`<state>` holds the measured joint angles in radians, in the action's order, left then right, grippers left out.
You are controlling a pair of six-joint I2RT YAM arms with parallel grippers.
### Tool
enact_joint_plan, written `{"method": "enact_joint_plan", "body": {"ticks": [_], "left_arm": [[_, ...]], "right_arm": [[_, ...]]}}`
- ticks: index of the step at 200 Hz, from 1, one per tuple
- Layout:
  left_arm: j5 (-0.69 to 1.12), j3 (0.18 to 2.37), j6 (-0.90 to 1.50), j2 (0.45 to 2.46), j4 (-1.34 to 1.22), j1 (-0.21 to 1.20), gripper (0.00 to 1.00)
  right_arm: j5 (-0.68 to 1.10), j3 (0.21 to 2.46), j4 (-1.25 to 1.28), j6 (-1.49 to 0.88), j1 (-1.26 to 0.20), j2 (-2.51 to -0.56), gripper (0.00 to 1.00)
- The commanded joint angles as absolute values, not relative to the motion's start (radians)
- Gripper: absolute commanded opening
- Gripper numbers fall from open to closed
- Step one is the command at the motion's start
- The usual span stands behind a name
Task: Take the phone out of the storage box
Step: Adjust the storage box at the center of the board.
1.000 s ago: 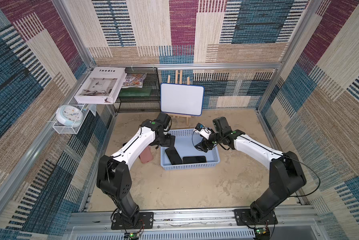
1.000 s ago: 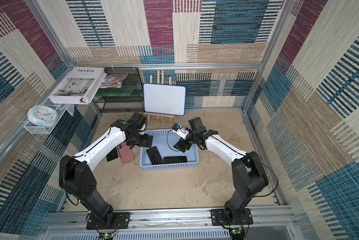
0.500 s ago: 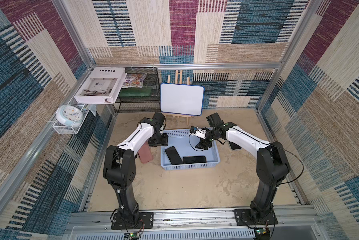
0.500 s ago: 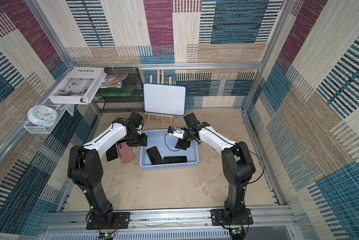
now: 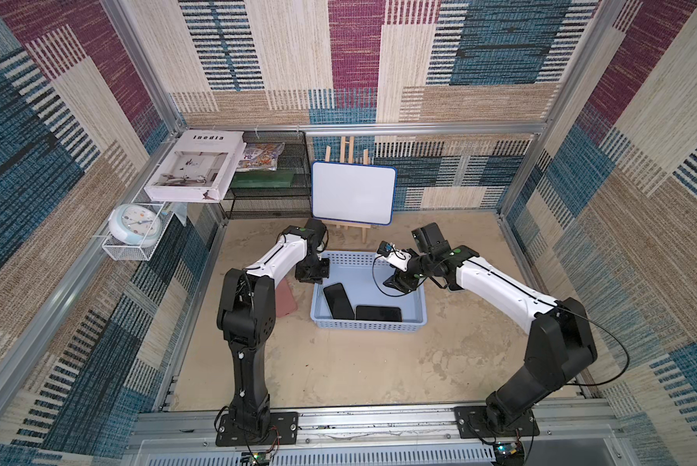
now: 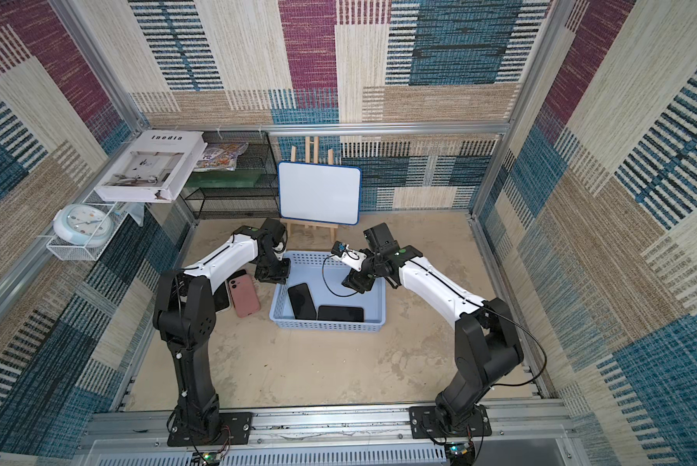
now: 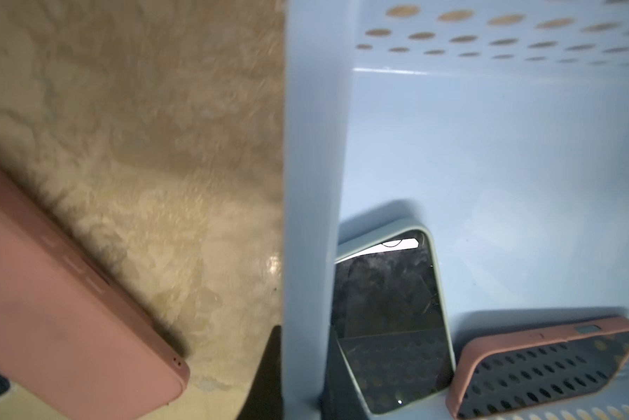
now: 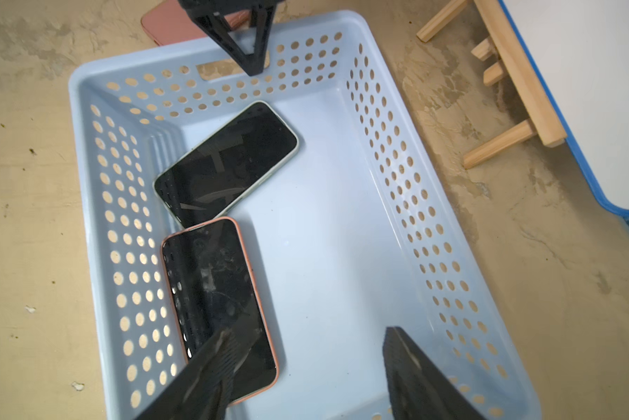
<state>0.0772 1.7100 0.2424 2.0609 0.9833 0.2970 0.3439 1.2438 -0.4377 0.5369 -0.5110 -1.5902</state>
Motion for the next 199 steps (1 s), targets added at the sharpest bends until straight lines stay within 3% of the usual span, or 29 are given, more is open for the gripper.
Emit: {"method": "enact_joint_plan", "body": {"ticks": [1, 40, 88, 147, 160, 174, 199], "left_arm": [[0.029, 1.822, 0.109, 2.122, 1.031, 0.298, 0.03], [0.056, 2.081, -0.147, 2.254, 1.097, 0.301, 0.04], [0.034, 2.279, -0.479, 2.349, 1.144, 0.332, 0.09], [0.092, 2.264, -0.711, 2.371, 1.179, 0.358, 0.19], [0.078, 2.262, -0.714, 2.378, 1.177, 0.357, 0.26], [0.059, 2.280, -0.688, 2.391, 1.177, 0.357, 0.44], [0.057, 2.351, -0.591, 2.413, 1.178, 0.356, 0.61]], "right_arm": [[0.364, 1.183, -0.350, 0.408, -0.513, -1.522, 0.70], [0.304, 1.118, -0.266, 0.156, -0.515, -1.439, 0.72], [0.282, 1.125, -0.328, -0.008, -0.524, -1.497, 0.70], [0.303, 1.168, -0.394, -0.018, -0.542, -1.583, 0.70], [0.311, 1.172, -0.397, -0.027, -0.562, -1.601, 0.71], [0.309, 1.176, -0.403, -0.039, -0.588, -1.614, 0.74], [0.260, 1.187, -0.420, -0.080, -0.646, -1.627, 0.87]]}}
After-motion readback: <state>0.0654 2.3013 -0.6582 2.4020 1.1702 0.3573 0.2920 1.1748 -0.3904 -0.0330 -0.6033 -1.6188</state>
